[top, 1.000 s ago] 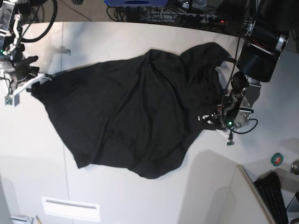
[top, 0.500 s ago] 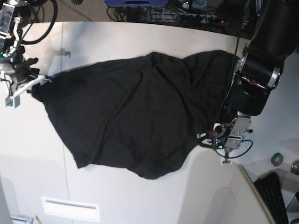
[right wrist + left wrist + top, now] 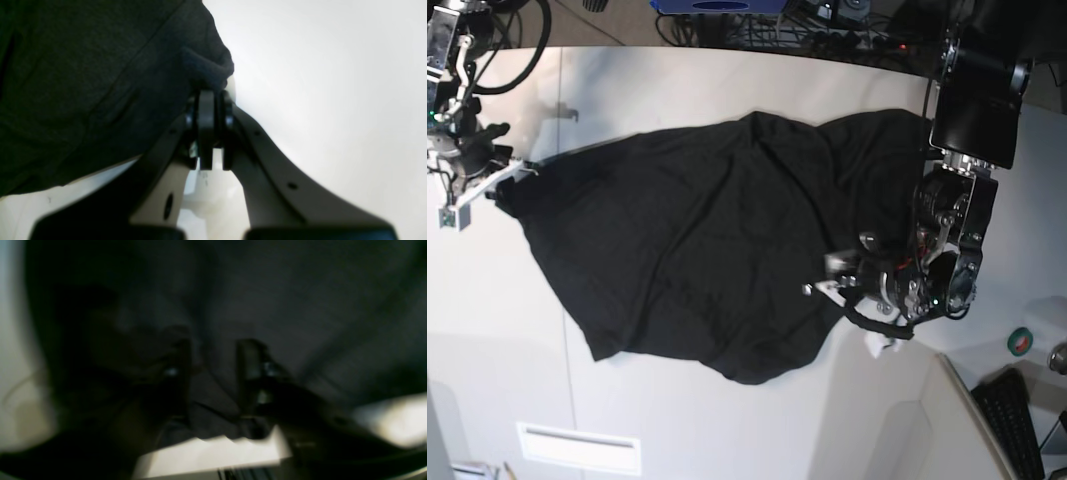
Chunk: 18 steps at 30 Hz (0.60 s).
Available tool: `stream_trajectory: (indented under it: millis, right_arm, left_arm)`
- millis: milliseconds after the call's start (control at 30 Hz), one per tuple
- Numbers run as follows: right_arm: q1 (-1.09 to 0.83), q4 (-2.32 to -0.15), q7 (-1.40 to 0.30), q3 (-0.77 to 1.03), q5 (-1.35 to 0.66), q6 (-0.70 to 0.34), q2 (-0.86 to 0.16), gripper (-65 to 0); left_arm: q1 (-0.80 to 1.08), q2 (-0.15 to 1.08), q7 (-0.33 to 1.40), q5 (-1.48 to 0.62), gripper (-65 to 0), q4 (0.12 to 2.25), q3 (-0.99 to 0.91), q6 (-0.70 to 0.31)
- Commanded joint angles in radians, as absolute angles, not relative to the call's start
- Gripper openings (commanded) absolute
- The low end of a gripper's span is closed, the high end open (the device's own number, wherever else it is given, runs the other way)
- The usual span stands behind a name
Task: Layout the t-shirt on the table in an organized manner, then fold the t-shirt properly
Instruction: 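Lower the left gripper and grasp the shirt edge beside it, then drag the grasped shirt edge away from the right gripper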
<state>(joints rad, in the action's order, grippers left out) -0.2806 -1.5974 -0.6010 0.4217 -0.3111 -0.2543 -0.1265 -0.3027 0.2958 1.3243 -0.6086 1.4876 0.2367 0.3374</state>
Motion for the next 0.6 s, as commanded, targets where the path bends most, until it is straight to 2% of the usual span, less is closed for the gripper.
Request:
stream_trajectory:
  millis: [0, 67, 100, 233, 333, 567]
  right_arm:
    - [-0.275, -1.618, -0.595, 0.427, -0.317, -0.254, -0.139, -65.0]
    - [-0.271, -1.618, -0.631, 0.427, -0.317, -0.254, -0.139, -65.0]
    - [-0.269, -1.618, -0.645, 0.427, -0.317, -0.254, -0.139, -65.0]
    - [-0.269, -1.618, -0.654, 0.427, -0.317, -0.254, -0.139, -65.0]
    - [-0.269, -1.618, -0.654, 0.427, -0.317, -0.254, -0.137, -65.0]
    - [-0.269, -1.618, -0.654, 0.427, -0.318, -0.254, -0.137, -65.0]
  left_arm:
    - [-0.317, 0.335, 1.339, -0.591, -26.3, 1.517, 0.226, 0.343]
    - [-0.314, 0.374, 1.343, -0.627, -13.5, 1.512, 0.259, 0.306]
    - [-0.318, 0.403, 1.343, -0.656, -12.0, 1.498, 0.288, 0.266]
    - [-0.369, 0.524, 1.34, -0.771, -11.8, 1.451, 0.438, 0.077]
    - [-0.415, 0.573, 1.339, -0.779, -11.8, 1.423, 0.552, -0.002]
    - [-0.53, 0.61, 1.339, -0.779, -12.0, 1.307, 0.797, -0.028]
